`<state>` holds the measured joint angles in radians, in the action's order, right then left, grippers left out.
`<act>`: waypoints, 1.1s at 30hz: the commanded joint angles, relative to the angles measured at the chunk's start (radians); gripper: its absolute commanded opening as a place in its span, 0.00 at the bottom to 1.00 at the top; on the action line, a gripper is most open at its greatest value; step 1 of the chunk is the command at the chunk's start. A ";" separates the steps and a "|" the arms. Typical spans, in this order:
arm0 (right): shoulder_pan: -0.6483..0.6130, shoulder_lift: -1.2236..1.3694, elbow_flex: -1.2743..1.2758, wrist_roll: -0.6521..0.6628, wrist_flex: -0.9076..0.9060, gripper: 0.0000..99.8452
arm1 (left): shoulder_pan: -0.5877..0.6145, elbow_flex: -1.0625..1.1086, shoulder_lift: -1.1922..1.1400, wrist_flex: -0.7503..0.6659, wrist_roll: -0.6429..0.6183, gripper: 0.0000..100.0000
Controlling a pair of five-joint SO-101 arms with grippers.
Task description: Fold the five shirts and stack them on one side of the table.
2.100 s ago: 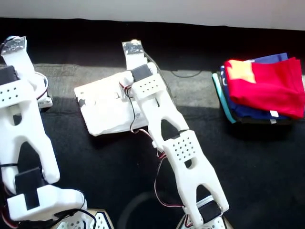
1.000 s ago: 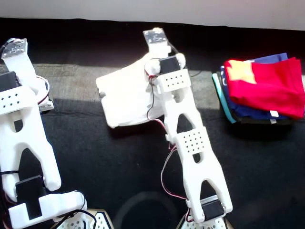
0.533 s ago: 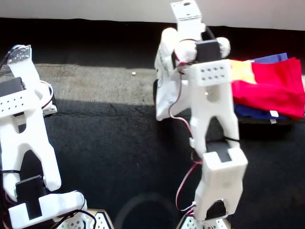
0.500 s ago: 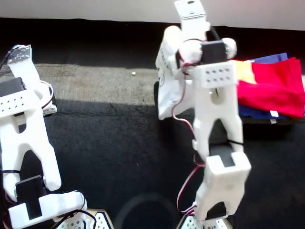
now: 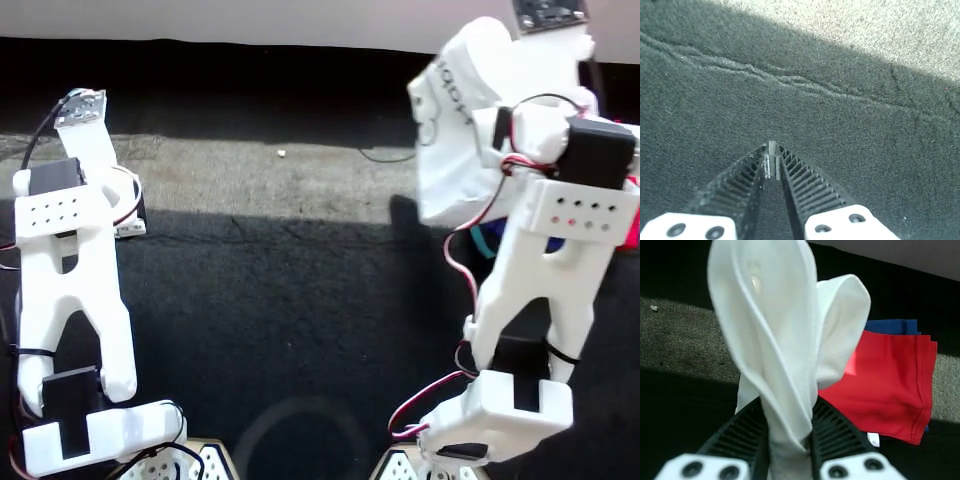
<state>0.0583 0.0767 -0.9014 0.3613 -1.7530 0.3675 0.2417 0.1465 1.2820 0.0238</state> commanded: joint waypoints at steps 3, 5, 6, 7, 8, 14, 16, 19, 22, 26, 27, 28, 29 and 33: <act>0.127 -0.039 0.013 0.084 0.067 0.01 | -0.012 -0.005 0.035 -0.014 0.009 0.01; 0.159 -0.005 0.013 0.120 0.068 0.01 | -0.012 -0.005 0.035 -0.014 0.009 0.01; 0.176 0.015 0.016 0.138 0.071 0.01 | -0.012 -0.005 0.035 -0.014 0.009 0.01; 0.193 0.041 0.016 0.158 0.071 0.01 | -0.010 -0.005 0.035 -0.014 0.009 0.01; 0.208 0.070 0.012 0.176 0.071 0.01 | -0.010 -0.005 0.035 -0.014 0.009 0.01; 0.289 0.249 0.008 0.239 0.157 0.01 | -0.008 -0.005 0.035 -0.014 0.009 0.01; 0.311 0.300 0.008 0.256 0.211 0.01 | -0.008 -0.005 0.035 -0.014 0.009 0.01; 0.337 0.357 0.008 0.290 0.286 0.01 | -0.008 -0.005 0.035 -0.014 0.011 0.01; 0.348 0.404 0.008 0.302 0.341 0.01 | -0.008 -0.005 0.035 -0.014 0.011 0.01; 0.361 0.469 0.008 0.302 0.369 0.01 | -0.008 -0.005 0.035 -0.014 0.011 0.01; 0.363 0.484 0.008 0.302 0.371 0.01 | -0.008 -0.005 0.035 -0.014 0.011 0.01; 0.364 0.496 0.008 0.302 0.371 0.02 | -0.008 -0.005 0.035 -0.014 0.011 0.01; 0.364 0.507 0.008 0.301 0.371 0.04 | -0.008 -0.005 0.035 -0.014 0.011 0.01; 0.383 0.535 0.008 0.295 0.423 0.19 | -0.010 -0.005 0.035 -0.014 0.011 0.01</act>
<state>0.4189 0.6122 -0.8846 0.6513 -1.3786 0.3675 0.2417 0.1465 1.2820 0.0238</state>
